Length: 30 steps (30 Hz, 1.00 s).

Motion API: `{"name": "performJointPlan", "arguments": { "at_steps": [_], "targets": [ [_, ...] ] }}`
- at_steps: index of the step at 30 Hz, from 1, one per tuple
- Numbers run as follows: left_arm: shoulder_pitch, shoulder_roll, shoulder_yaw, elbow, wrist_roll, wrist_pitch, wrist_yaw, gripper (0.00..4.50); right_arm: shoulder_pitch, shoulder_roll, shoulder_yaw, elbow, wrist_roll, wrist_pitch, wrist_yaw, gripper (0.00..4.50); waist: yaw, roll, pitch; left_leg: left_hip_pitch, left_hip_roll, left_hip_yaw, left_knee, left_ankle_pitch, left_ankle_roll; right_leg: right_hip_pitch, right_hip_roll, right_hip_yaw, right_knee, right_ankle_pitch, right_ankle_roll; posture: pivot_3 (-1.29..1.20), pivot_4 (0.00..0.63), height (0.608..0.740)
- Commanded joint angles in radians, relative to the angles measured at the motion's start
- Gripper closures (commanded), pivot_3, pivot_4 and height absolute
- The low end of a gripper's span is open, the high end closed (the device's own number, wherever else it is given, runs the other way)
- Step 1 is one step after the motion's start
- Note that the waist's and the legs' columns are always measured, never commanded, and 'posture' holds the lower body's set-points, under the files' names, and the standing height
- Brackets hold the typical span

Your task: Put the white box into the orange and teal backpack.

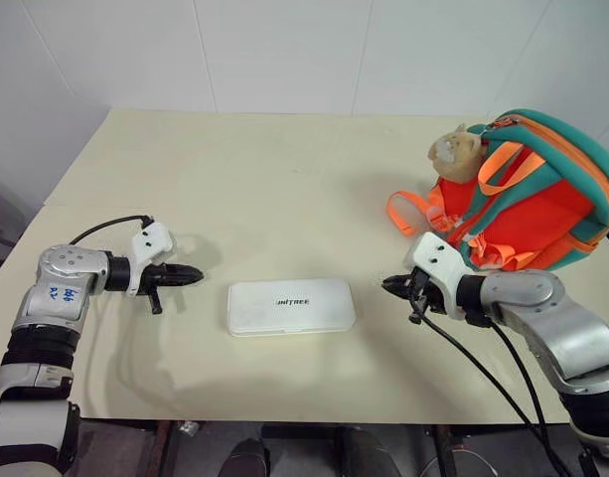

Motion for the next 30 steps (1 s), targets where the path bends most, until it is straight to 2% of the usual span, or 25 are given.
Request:
{"name": "performJointPlan", "arguments": {
  "at_steps": [1, 5, 8, 10, 15, 22, 25, 30],
  "targets": [
    [-0.024, -0.011, 0.047, -0.053, -0.051, 0.053, 0.020, 2.80, -0.022, 0.004, -0.044, -0.039, 0.044, 0.014, -0.003, 2.20, 0.000, 0.000, 0.000, 0.000, 0.000, 0.000, 0.000, 0.000, 0.000, 0.000, 0.000, 0.000, 0.000, 0.000, 0.000, 0.00, 0.150, 0.740],
    [-0.011, -0.021, 0.081, -0.096, -0.098, 0.100, 0.034, 1.61, -0.006, -0.007, -0.042, -0.058, 0.068, 0.011, -0.001, 0.89, 0.001, 0.000, 0.000, 0.000, 0.000, 0.000, 0.000, 0.000, 0.000, 0.000, 0.000, 0.000, 0.000, 0.000, 0.000, 0.00, 0.150, 0.740],
    [0.000, -0.023, 0.115, -0.132, -0.134, 0.147, 0.056, 0.70, 0.006, -0.007, -0.012, -0.047, 0.032, -0.027, -0.028, 0.00, 0.001, 0.000, 0.000, 0.000, 0.000, 0.000, 0.000, 0.000, 0.000, 0.000, 0.000, 0.000, -0.001, 0.000, 0.000, 0.00, 0.150, 0.740],
    [0.013, -0.016, 0.142, -0.164, -0.162, 0.187, 0.068, 0.10, 0.011, 0.006, 0.012, -0.042, 0.011, -0.050, -0.046, 0.00, 0.001, 0.000, 0.000, 0.000, 0.000, 0.000, 0.000, 0.000, 0.000, 0.000, 0.000, 0.000, -0.001, 0.000, 0.000, 0.00, 0.150, 0.740],
    [0.082, -0.012, 0.217, -0.268, -0.240, 0.267, 0.089, 0.04, 0.015, 0.036, 0.077, -0.016, -0.072, -0.136, -0.106, 0.00, 0.000, 0.000, 0.000, 0.000, 0.000, 0.000, 0.000, 0.000, 0.000, -0.001, 0.000, 0.000, -0.001, 0.000, 0.000, 0.00, 0.150, 0.740],
    [0.214, -0.012, 0.334, -0.416, -0.369, 0.437, 0.150, 0.04, -0.017, 0.061, 0.211, 0.176, -0.325, -0.425, -0.197, 0.00, 0.000, 0.000, 0.000, 0.000, 0.000, 0.001, 0.000, -0.001, -0.001, -0.001, 0.000, 0.001, -0.002, 0.000, 0.000, 0.00, 0.150, 0.740],
    [0.231, 0.009, 0.331, -0.414, -0.364, 0.559, 0.223, 0.04, -0.024, 0.087, 0.239, 0.222, -0.359, -0.497, -0.181, 0.00, 0.000, 0.000, 0.000, 0.000, 0.000, 0.001, 0.000, -0.001, -0.001, -0.001, 0.000, 0.001, -0.001, 0.000, 0.000, 0.00, 0.150, 0.740],
    [0.239, -0.006, 0.357, -0.470, -0.485, 0.767, 0.231, 0.04, -0.034, 0.137, 0.249, 0.231, -0.366, -0.541, -0.150, 0.00, 0.000, 0.000, 0.000, 0.000, 0.000, 0.001, 0.000, -0.001, -0.002, 0.000, 0.000, 0.001, -0.002, 0.000, 0.000, 0.00, 0.150, 0.740]
  ]
}}
